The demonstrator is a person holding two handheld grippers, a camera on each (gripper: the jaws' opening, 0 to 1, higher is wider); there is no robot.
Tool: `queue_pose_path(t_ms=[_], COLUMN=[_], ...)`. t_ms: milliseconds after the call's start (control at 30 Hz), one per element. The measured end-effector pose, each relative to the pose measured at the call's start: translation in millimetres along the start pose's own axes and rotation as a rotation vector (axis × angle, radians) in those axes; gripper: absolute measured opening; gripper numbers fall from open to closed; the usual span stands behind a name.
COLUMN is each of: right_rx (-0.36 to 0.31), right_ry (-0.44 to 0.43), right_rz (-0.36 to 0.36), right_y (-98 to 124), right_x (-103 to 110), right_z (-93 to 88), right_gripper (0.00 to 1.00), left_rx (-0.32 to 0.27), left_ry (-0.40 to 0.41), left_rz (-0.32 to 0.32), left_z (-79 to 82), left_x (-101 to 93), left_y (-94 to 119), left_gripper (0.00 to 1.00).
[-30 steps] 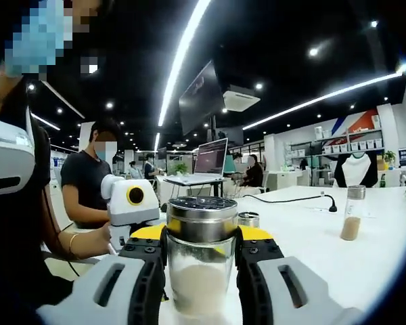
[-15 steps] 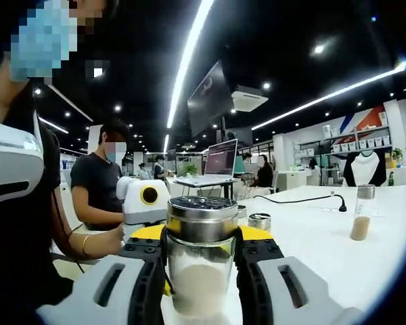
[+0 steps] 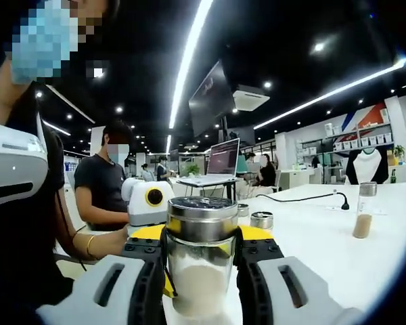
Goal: Rotate the seasoning bottle until the label or dispensing opening points toward the visible target arrow and the bottle remains upright within the marked orientation range
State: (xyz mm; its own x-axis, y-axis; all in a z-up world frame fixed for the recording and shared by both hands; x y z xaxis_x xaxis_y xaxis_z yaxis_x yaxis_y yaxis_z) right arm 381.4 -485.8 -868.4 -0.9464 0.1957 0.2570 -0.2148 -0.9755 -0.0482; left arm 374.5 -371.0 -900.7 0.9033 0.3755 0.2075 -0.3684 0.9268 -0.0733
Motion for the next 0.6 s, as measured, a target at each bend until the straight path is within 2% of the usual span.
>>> queue_pose_path(t_ms=[200, 400, 600], right_rx=[0.019, 0.003, 0.009], right_ry=[0.003, -0.010, 0.012], right_rz=[-0.002, 0.001, -0.015], right_y=[-0.4, -0.7, -2.0], right_x=[-1.9, -3.4, -3.8], right_z=[-3.5, -3.6, -4.5], right_gripper=[0.37, 0.38, 0.38], left_rx=[0.006, 0.002, 0.020], left_ry=[0.013, 0.026, -0.005], left_rz=[0.015, 0.043, 0.084], left_z=[-5.0, -4.0, -4.9], left_x=[-1.4, -4.1, -6.9], left_y=[-0.1, -1.6, -4.1], left_gripper=[0.42, 0.42, 0.42])
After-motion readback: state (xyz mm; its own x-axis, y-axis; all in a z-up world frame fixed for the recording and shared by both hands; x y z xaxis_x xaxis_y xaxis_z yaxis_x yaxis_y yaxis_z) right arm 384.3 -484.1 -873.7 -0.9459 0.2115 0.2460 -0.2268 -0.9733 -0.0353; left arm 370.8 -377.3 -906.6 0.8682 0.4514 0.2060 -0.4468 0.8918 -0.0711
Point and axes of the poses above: the point that each gripper's makers call its tool centre point, and the gripper's own axes: y roughly backward along the fingers, x roughly to its left, z roughly out of its top, the point moved 8 cm from there along y, roughly backward along the fingers, and after that the axes turned 13 degrees about -y, right-handed, at the moved point
